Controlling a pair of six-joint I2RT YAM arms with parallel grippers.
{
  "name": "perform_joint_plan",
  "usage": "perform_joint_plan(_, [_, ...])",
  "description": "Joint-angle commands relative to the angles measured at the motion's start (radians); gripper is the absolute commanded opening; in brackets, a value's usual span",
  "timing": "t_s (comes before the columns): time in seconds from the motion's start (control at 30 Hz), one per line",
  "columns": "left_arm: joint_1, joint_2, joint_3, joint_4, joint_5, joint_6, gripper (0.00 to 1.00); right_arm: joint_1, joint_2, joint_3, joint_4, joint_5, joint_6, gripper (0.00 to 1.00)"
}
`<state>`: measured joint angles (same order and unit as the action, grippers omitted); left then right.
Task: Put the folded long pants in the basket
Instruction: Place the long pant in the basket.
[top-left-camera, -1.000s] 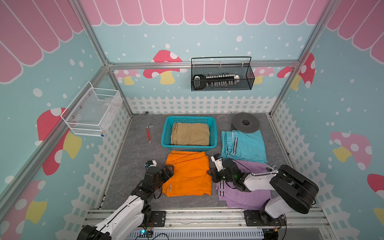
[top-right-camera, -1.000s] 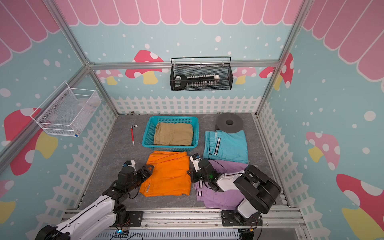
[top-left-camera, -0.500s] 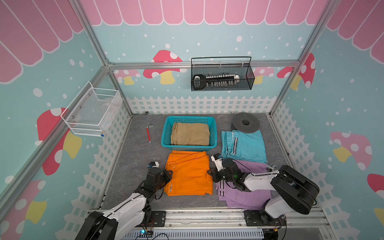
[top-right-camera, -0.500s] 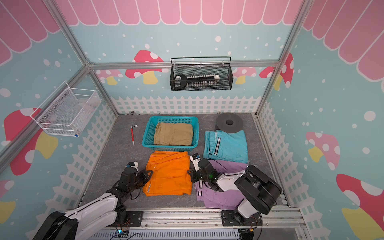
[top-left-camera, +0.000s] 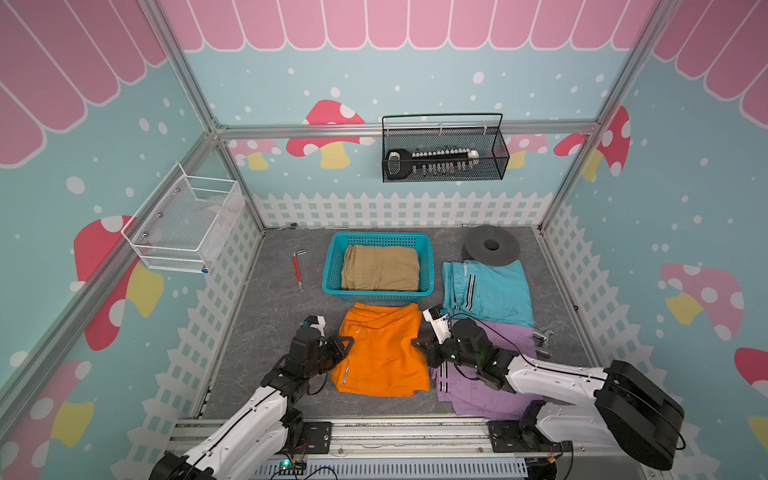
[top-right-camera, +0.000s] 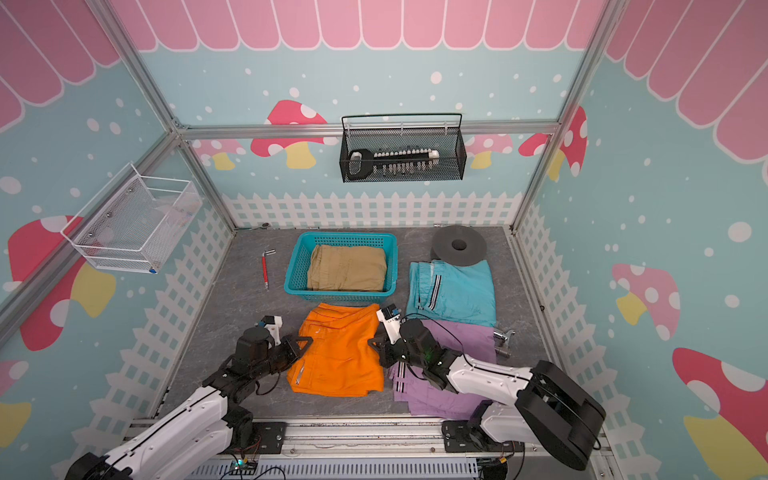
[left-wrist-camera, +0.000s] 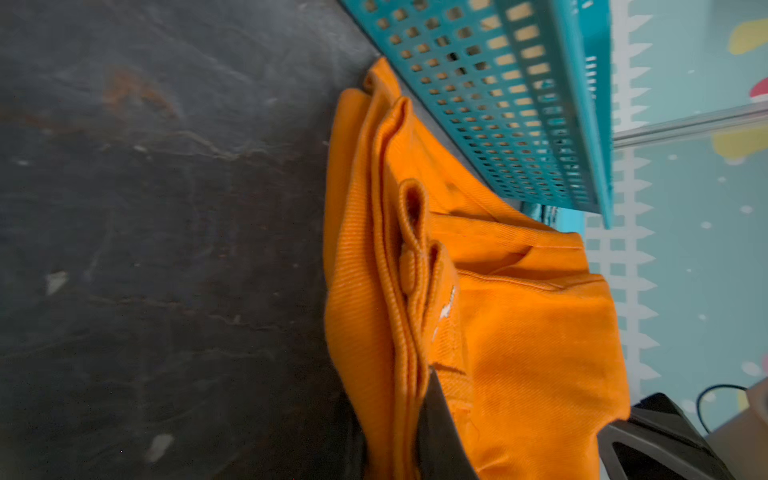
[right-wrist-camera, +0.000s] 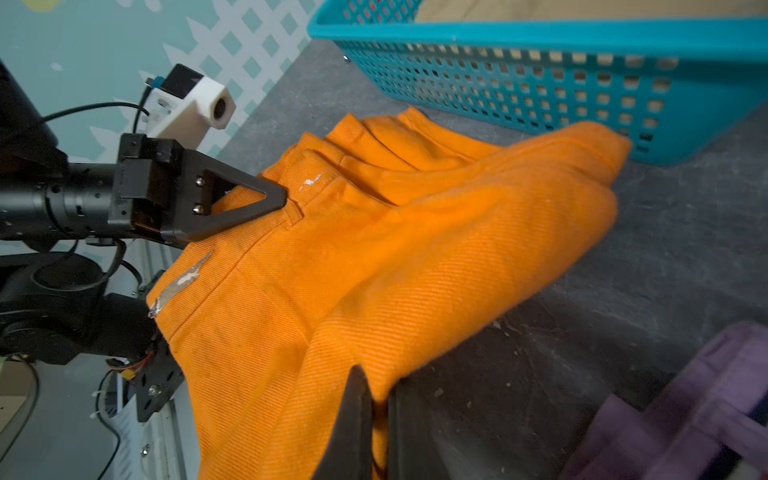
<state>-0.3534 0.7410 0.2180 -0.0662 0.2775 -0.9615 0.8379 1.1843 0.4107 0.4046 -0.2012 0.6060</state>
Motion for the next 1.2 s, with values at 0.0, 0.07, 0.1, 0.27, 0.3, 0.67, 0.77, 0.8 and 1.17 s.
perform_joint_plan(0.0, [-0.008, -0.079, 0.101, -0.054, 0.085, 0.006, 0.0, 0.002, -0.104, 0.058, -0.011, 0.014, -0.019, 0.0])
perform_joint_plan(0.07, [-0.007, -0.095, 0.152, -0.075, 0.101, 0.009, 0.0, 0.001, -0.151, 0.087, -0.034, 0.013, -0.027, 0.0])
perform_joint_plan(0.1, [-0.007, -0.098, 0.18, -0.083, 0.108, 0.009, 0.0, 0.001, -0.172, 0.104, -0.046, 0.018, -0.031, 0.0])
perform_joint_plan(0.27, [-0.007, -0.043, 0.317, -0.084, 0.079, 0.022, 0.0, -0.007, -0.178, 0.24, -0.118, 0.066, -0.078, 0.0])
perform_joint_plan(0.3, [-0.007, -0.016, 0.352, -0.084, 0.066, 0.033, 0.0, -0.012, -0.167, 0.273, -0.129, 0.071, -0.087, 0.0])
perform_joint_plan(0.67, [0.061, 0.395, 0.711, -0.035, 0.112, 0.106, 0.0, -0.133, 0.075, 0.59, -0.186, -0.018, -0.155, 0.0])
perform_joint_plan(0.77, [0.108, 0.512, 0.786, -0.016, 0.137, 0.101, 0.0, -0.177, 0.159, 0.68, -0.209, -0.029, -0.18, 0.0])
perform_joint_plan(0.8, [0.126, 0.552, 0.81, -0.015, 0.128, 0.096, 0.0, -0.188, 0.184, 0.71, -0.216, -0.027, -0.196, 0.0])
perform_joint_plan(1.17, [0.188, 0.83, 1.02, 0.019, 0.172, 0.126, 0.0, -0.305, 0.475, 0.944, -0.28, -0.032, -0.278, 0.0])
